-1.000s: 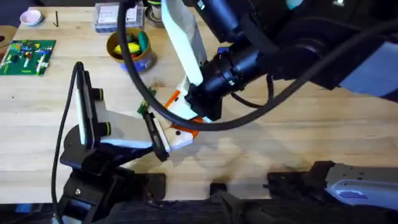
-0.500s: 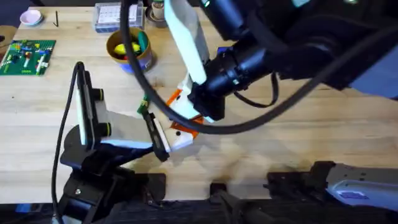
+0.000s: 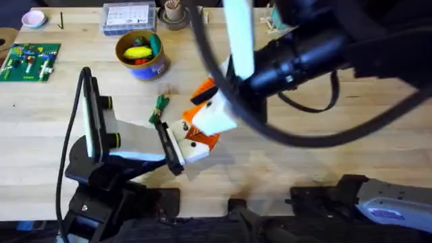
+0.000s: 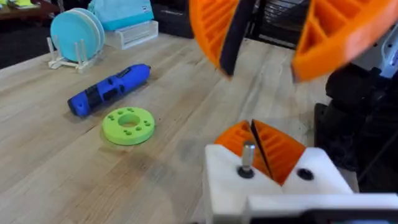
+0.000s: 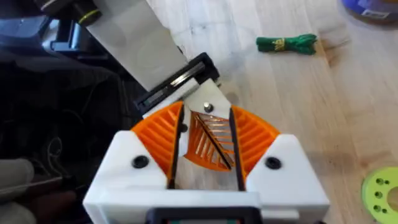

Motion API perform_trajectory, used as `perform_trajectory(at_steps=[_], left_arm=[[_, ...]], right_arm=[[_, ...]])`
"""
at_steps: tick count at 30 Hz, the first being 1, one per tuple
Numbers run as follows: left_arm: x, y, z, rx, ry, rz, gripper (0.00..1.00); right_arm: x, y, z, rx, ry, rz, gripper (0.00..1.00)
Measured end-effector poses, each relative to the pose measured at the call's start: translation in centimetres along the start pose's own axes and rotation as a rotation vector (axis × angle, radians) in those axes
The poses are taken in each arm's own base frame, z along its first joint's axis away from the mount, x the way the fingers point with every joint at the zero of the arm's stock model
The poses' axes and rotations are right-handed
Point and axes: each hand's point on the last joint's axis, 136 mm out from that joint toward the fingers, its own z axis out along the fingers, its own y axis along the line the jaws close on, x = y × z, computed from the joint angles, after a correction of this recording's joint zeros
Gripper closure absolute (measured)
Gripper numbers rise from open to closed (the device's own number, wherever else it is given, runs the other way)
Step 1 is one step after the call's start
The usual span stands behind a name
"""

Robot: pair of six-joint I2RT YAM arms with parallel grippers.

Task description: Pick up the gripper from the table and insert it into the empty holder that is missing its gripper. Then pick up a screw, insert it into the mounting hole, and use the screwdriver to tighten it. Finally, clean up the table by picking up the vegetable and placing it into the bucket.

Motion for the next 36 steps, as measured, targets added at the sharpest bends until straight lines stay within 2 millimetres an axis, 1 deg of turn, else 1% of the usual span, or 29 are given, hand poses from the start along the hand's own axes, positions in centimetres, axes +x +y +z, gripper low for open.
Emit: perform_trajectory(at_steps=[2,3,4,7,9,13,17,18,21,25,26,28,29,31,36], left_arm=[[0.0,0.0,0.0,0.000,0.000,0.000,0.991],[0.0,0.0,0.0,0.000,0.000,0.000,0.991],[0.0,0.0,0.0,0.000,0.000,0.000,0.991],[0.0,0.0,0.0,0.000,0.000,0.000,0.991],[0.0,0.0,0.0,0.000,0.000,0.000,0.991],[0.0,0.0,0.0,0.000,0.000,0.000,0.991],[0.0,0.0,0.0,0.000,0.000,0.000,0.991],[0.0,0.0,0.0,0.000,0.000,0.000,0.991],[0.0,0.0,0.0,0.000,0.000,0.000,0.991],[0.0,0.0,0.0,0.000,0.000,0.000,0.991],[0.0,0.0,0.0,0.000,0.000,0.000,0.991],[0.0,0.0,0.0,0.000,0.000,0.000,0.991],[0.0,0.0,0.0,0.000,0.000,0.000,0.991],[0.0,0.0,0.0,0.000,0.000,0.000,0.991],[0.0,0.0,0.0,0.000,0.000,0.000,0.991]], right_arm=[[0.4,0.2,0.9,-0.017,0.028,0.001,0.504],[0.6,0.2,1.5,-0.025,0.043,0.003,0.464],[0.8,0.1,1.9,-0.030,0.055,0.006,0.452],[1.2,0.0,2.9,-0.042,0.081,0.012,0.445],[1.4,0.1,3.2,-0.047,0.089,0.012,0.445],[1.3,0.4,3.4,-0.053,0.089,0.004,0.441],[1.4,0.3,3.6,-0.055,0.094,0.007,0.447],[1.5,0.3,3.7,-0.056,0.098,0.008,0.465],[1.7,0.0,4.2,-0.058,0.111,0.017,0.580],[1.8,-0.1,4.5,-0.059,0.116,0.020,0.607],[1.7,-0.1,4.5,-0.059,0.113,0.017,0.655],[1.5,-0.2,4.5,-0.058,0.104,0.007,0.887],[1.4,-0.2,4.5,-0.059,0.100,0.006,0.969],[1.4,-0.1,4.5,-0.060,0.100,0.003,0.993],[1.4,-0.1,4.5,-0.060,0.100,0.003,0.995]])
